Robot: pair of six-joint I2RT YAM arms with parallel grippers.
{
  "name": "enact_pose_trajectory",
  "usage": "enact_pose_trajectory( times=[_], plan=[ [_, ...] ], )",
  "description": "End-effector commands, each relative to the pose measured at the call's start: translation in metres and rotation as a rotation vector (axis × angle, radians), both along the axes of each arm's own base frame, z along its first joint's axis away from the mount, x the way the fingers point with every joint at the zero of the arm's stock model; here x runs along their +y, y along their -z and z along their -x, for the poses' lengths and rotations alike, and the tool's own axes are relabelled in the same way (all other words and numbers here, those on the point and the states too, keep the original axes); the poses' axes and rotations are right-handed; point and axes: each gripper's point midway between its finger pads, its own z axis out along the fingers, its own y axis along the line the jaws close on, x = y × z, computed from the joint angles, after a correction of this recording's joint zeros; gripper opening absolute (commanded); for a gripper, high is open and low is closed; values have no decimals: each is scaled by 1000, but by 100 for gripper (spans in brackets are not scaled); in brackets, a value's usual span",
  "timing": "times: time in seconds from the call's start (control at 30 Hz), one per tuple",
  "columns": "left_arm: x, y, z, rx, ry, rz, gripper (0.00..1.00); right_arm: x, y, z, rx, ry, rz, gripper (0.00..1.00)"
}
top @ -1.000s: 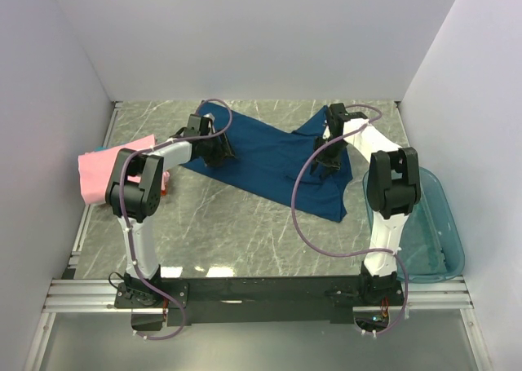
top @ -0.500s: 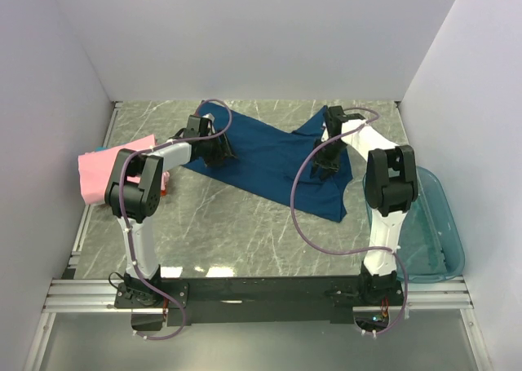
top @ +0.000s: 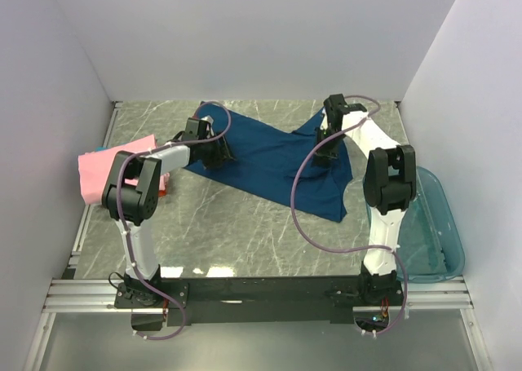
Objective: Fold and stack the t-shirts
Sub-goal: Fold the tshirt
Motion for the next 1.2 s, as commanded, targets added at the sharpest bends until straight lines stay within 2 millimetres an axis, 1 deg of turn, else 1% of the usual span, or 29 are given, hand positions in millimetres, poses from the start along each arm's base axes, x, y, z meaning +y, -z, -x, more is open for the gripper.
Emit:
enact_pose_trajectory(
  times=[0.0,0.03,0.23,0.4,0.47,0.57,0.7,0.83,0.9,0.93,1.03,1.17],
  plan=[
    [8,5,14,32,-7,-31,67,14,-17,-16,-36,-21,-37,1],
    [8,4,14,31,-8,-29,67,16,-13,-17,-23,-24,-41,1],
    [10,7,19,38,-12,-34,67,37,-13,-35,-17,-60,-77,2],
    [12,4,22,33,-14,-42,67,51,-14,-47,-30,-76,-101,2],
    [13,2,22,30,-15,-42,67,57,-18,-53,-45,-76,-120,2],
    [12,1,23,31,-16,-33,67,60,-19,-60,-64,-64,-135,2],
    [11,1,23,31,-17,-26,67,69,-19,-67,-76,-51,-177,3],
    [12,2,24,36,-15,-33,67,76,-14,-75,-88,-35,-213,3],
    [11,2,25,38,-12,-33,67,78,-12,-78,-87,-30,-224,5],
    [12,2,25,36,-12,-34,67,79,-5,-79,-75,-28,-224,7],
    [12,0,26,33,-11,-34,67,80,2,-82,-72,-29,-231,11],
    [13,-2,28,35,-10,-40,67,83,-1,-88,-95,-21,-244,17]
  ],
)
